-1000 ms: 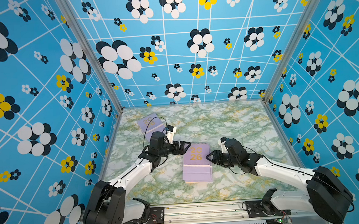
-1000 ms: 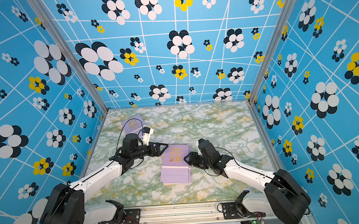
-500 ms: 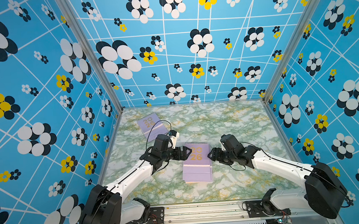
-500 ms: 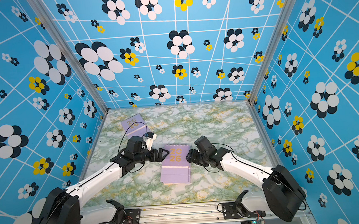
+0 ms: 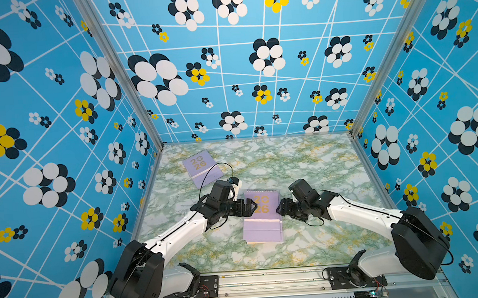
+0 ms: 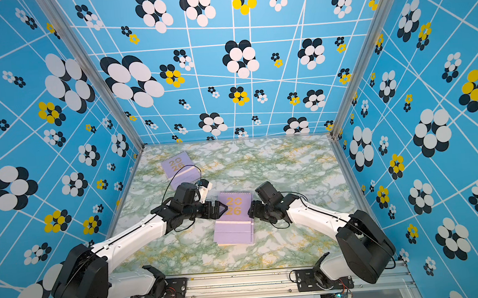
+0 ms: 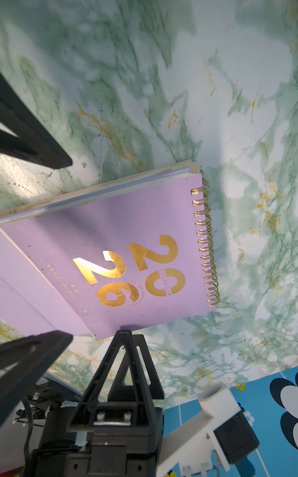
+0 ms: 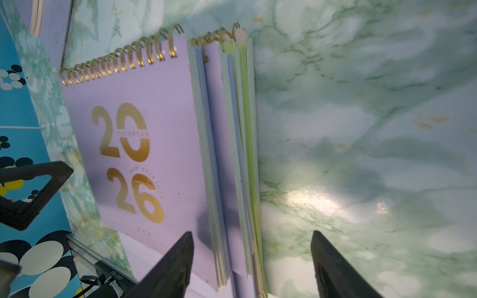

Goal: Stack the calendars
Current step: Place the calendar at the calendar.

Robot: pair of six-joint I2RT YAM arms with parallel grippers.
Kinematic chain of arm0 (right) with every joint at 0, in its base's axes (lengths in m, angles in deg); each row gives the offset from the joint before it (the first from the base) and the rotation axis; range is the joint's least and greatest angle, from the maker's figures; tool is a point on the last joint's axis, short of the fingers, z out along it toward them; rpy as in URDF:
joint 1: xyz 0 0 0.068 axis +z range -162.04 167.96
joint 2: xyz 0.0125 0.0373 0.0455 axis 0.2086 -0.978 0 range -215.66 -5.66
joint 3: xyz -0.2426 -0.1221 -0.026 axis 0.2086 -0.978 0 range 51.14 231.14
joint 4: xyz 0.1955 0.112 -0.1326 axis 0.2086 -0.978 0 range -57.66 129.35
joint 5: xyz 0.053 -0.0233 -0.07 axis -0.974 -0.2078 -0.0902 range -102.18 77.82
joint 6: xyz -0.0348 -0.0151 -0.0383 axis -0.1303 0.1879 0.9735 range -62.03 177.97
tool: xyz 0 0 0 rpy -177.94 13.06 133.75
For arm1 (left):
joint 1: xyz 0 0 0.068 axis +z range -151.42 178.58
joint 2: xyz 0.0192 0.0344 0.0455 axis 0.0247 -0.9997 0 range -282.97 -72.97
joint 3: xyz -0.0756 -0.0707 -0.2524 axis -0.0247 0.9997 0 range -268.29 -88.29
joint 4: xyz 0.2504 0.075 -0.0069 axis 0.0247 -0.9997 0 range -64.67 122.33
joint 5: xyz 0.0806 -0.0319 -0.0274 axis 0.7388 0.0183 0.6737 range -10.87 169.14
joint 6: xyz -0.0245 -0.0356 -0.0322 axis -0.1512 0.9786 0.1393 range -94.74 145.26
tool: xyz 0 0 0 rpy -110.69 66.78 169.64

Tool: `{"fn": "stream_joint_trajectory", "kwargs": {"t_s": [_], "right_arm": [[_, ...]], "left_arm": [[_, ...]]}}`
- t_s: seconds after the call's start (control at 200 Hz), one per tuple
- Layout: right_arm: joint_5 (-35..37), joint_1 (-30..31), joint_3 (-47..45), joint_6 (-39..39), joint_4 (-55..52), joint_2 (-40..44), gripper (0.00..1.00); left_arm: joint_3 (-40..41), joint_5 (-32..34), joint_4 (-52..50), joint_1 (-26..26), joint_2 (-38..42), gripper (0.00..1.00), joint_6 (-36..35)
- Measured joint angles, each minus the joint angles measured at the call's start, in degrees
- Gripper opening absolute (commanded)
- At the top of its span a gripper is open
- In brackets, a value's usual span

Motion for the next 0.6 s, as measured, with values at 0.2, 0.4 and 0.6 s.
{"fn": "stream_joint_trajectory", "kwargs": {"t_s": [0.2,0.4,0.6], "right_arm": [[-0.07,0.0,0.28,0.0,0.42,-0.55,0.73],[-0.55,0.0,0.59,0.02,0.7,-2.05,0.73],[-1.18,0.0,1.42,0.02,1.11,-2.82,0.73]], "left_arm": [[-0.48,0.81,0.09,-1.2,-2.12,0.99,0.9],[-0.5,1.95,0.59,-1.57,-2.75,1.0,1.75],[-0.66,2.38,0.87,-2.47,-2.8,1.0,2.12]]}}
